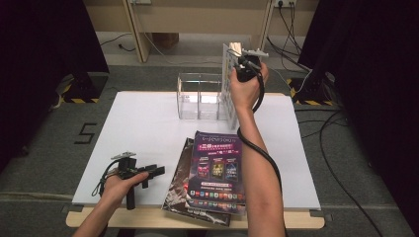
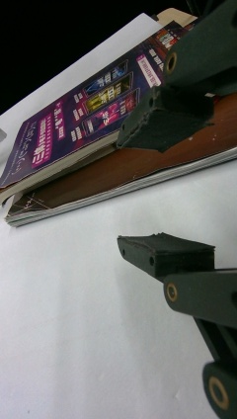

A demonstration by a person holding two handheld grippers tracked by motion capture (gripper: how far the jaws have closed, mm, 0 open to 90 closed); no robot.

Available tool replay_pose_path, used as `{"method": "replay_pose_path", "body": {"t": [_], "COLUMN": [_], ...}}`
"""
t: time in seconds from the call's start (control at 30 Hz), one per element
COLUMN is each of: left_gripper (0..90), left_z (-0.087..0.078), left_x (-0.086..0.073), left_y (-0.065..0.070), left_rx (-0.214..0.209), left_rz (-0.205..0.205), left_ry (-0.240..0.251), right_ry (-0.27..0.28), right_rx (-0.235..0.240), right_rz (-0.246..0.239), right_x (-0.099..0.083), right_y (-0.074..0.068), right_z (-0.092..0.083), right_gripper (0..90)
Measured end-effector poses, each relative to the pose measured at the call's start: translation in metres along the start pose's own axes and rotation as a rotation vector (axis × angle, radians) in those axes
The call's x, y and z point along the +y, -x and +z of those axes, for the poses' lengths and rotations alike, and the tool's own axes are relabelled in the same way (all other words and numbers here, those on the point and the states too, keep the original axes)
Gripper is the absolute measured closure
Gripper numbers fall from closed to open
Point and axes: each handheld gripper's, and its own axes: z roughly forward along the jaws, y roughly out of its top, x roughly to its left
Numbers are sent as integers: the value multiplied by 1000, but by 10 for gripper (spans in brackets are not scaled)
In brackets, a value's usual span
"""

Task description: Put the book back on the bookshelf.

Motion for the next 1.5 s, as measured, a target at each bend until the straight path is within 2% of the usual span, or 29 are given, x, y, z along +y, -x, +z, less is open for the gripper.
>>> {"method": "replay_pose_path", "body": {"t": [0.13, 0.23, 0.33, 0.5, 0.57, 0.6, 0.77, 0.9, 1.33, 1.5], "left_gripper": [473, 473, 473, 473, 473, 473, 472, 472, 472, 472], "left_z": [0, 0, 0, 0, 0, 0, 0, 1, 1, 1], "left_x": [0, 0, 0, -1, -1, -1, -1, -1, -1, -1], "left_y": [0, 0, 0, 2, 2, 2, 3, 3, 2, 2], "left_rx": [0, 0, -3, 0, -2, -4, -2, -3, -1, -1], "left_rz": [5, 5, 7, 8, 10, 10, 11, 12, 13, 14], "left_ry": [-4, -4, -3, -6, -7, -3, -4, -5, -8, -8], "right_ry": [-20, -13, -8, -32, -34, -53, -83, -119, -154, -204], "right_rx": [-1, 0, 1, -8, -5, -2, -2, 7, 14, 0], "right_rz": [-9, -21, -24, -36, -33, -25, -31, -13, -12, -19], "right_x": [-6, -9, -13, -17, -17, -15, -11, -8, -7, -6], "right_y": [-1, -2, -2, 0, 1, 4, 8, 12, 10, 9], "right_z": [4, 3, 2, -5, -5, -7, -9, -8, -7, 2], "right_gripper": [740, 740, 738, 730, 729, 720, 692, 666, 617, 633]}}
